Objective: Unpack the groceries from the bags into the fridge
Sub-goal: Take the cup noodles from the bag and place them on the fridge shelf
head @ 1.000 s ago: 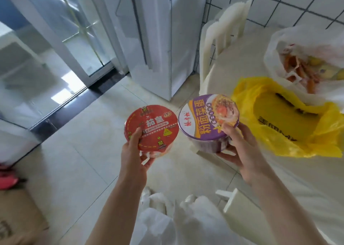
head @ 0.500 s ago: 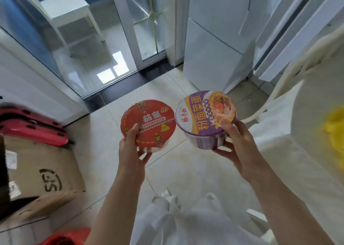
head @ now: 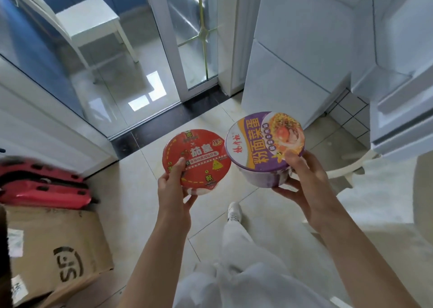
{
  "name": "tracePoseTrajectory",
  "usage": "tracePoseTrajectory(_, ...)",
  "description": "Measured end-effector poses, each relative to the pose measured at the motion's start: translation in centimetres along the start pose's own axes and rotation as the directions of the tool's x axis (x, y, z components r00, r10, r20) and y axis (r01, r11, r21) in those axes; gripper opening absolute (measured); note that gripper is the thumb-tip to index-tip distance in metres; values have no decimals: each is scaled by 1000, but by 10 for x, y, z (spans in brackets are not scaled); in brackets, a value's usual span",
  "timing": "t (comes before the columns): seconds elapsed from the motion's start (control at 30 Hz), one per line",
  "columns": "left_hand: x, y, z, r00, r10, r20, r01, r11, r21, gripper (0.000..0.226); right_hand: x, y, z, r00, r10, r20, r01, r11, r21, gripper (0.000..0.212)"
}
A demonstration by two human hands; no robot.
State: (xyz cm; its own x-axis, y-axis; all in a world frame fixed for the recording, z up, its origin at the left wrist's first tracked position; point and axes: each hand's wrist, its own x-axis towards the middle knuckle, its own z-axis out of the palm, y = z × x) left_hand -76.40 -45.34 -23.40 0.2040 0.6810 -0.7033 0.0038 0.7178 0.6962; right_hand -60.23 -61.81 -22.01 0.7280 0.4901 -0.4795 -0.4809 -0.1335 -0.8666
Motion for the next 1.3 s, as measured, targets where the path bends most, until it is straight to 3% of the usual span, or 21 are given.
tracePoseTrajectory(0.17,43,40,67,999,32,27,-33,999,30,58,70,-43,7,999,-32,-20,33,999,26,64)
tracePoseTrajectory(0.37,88,79,142,996,54,65,-57,997,48,56,139,-93,10,996,-70,-47,72,996,46,70)
tracePoseTrajectory(0.83,217,180,299,963,-3,268,-40,987,153,49,278,-174,38,952,-102,-288,162,968,193,69)
tracePoseTrajectory(0.93,248,217,338,934,-17,357,-62,976,208,51,310,-200,53,927,-131,-353,224,945,238,68)
tracePoseTrajectory(1.07,274,264,391,889,-10,458,-104,970,222,37,349,-234,69,894,-155,-420,291,915,281,69)
tracePoseTrajectory(1.3,282,314,483,800,55,597,-201,963,180,41,390,-299,71,812,-223,-540,417,869,267,62)
